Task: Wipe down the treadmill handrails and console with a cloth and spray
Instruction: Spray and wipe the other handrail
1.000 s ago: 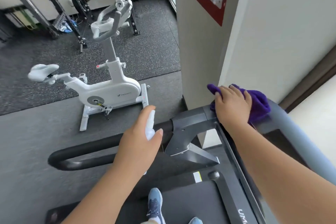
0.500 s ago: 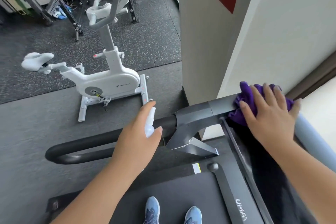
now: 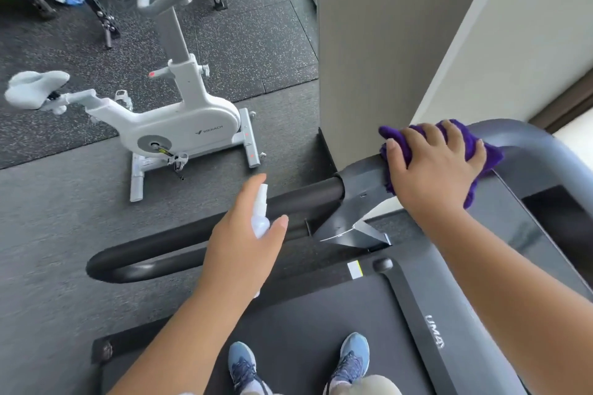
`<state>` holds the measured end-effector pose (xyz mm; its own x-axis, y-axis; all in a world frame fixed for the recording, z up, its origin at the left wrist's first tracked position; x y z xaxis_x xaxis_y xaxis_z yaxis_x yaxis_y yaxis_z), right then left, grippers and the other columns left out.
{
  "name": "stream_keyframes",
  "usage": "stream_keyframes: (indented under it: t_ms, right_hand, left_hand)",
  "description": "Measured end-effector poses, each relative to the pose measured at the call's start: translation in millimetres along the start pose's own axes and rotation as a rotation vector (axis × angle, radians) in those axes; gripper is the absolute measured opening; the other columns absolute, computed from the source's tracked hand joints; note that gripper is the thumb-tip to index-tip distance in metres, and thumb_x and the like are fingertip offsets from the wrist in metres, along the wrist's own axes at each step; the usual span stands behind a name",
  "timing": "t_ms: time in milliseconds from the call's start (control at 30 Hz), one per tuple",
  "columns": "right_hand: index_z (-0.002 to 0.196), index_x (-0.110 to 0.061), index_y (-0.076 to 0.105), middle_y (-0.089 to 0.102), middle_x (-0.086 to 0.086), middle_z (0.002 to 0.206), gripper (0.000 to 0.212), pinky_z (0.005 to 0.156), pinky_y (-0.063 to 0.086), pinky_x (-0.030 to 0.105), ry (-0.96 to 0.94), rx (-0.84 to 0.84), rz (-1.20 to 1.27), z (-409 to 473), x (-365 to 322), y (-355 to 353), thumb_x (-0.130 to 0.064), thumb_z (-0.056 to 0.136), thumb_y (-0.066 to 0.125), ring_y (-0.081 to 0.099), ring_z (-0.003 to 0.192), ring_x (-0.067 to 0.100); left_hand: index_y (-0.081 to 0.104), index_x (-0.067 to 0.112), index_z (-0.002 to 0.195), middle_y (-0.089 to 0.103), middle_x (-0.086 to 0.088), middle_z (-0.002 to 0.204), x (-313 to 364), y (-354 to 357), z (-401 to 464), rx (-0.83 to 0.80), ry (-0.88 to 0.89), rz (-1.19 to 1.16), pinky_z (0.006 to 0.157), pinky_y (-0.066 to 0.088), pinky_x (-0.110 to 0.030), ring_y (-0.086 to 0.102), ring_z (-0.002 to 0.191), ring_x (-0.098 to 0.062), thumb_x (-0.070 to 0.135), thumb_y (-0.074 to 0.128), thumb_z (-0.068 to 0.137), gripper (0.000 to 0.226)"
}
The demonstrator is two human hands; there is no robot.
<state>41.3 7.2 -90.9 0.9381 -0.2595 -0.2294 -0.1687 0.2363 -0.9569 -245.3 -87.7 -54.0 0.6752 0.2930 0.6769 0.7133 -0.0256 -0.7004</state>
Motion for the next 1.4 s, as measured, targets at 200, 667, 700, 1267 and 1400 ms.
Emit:
stream_keyframes:
  t_ms: [200, 667, 700, 1267, 1400]
  right_hand:
    - [0.107, -0.032, 0.071, 0.066, -0.011, 0.125, 0.044, 0.118, 0.017, 0.063, -0.061, -0.004, -0.032, -53, -87, 13, -0.054, 0.102, 0.033, 0.043, 0.139, 0.023]
    - [0.084, -0.029, 0.075, 0.072, -0.009, 0.093, 0.051, 0.113, 0.026, 0.053, -0.115, -0.088, -0.056, -157, -281, 45, -0.048, 0.103, 0.032, 0.062, 0.103, 0.024]
    - [0.085, -0.03, 0.074, 0.072, -0.011, 0.094, 0.048, 0.113, 0.026, 0.053, -0.161, -0.107, -0.029, -173, -302, 48, -0.048, 0.103, 0.034, 0.062, 0.103, 0.023]
    - [0.092, -0.027, 0.062, 0.065, -0.008, 0.089, 0.035, 0.099, 0.038, 0.046, -0.609, -0.258, 0.132, -188, -315, 53, -0.049, 0.091, 0.035, 0.06, 0.093, 0.025]
    - [0.092, -0.03, 0.066, 0.067, -0.01, 0.088, 0.039, 0.098, 0.038, 0.045, -0.595, -0.179, 0.08, -143, -244, 43, -0.06, 0.096, 0.043, 0.062, 0.094, 0.023]
  left_hand:
    - [0.036, 0.06, 0.136, 0.063, 0.01, 0.116, -60, -50, 4, -0.004, -0.025, -0.07, 0.075, 0.047, -0.026, 0.06, 0.1, -0.017, 0.046, 0.065, 0.091, 0.055]
    - [0.023, 0.066, 0.144, 0.049, 0.018, 0.121, -179, -167, 11, -0.037, 0.038, -0.095, 0.091, 0.038, -0.033, 0.05, 0.111, -0.009, 0.03, 0.054, 0.099, 0.066]
    - [0.025, 0.065, 0.144, 0.049, 0.018, 0.12, -178, -171, 11, -0.032, 0.061, -0.097, 0.091, 0.039, -0.033, 0.051, 0.112, -0.009, 0.031, 0.055, 0.099, 0.064]
    - [0.035, 0.058, 0.139, 0.06, 0.016, 0.121, -124, -147, 7, 0.101, 0.053, -0.043, 0.083, 0.042, -0.031, 0.054, 0.102, -0.009, 0.039, 0.063, 0.092, 0.059]
    - [0.036, 0.057, 0.139, 0.06, 0.01, 0.113, -113, -129, -5, 0.177, -0.052, -0.033, 0.076, 0.04, -0.03, 0.054, 0.098, -0.015, 0.033, 0.063, 0.094, 0.057]
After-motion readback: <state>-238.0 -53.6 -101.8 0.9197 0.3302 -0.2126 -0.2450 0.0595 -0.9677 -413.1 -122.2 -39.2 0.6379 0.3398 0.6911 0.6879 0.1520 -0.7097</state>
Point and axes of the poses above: each hand's wrist, its own z-axis towards the middle knuckle, its own y-axis out of the palm, x = y × z, the point moved 4 cm from there along z, towards the middle knuckle
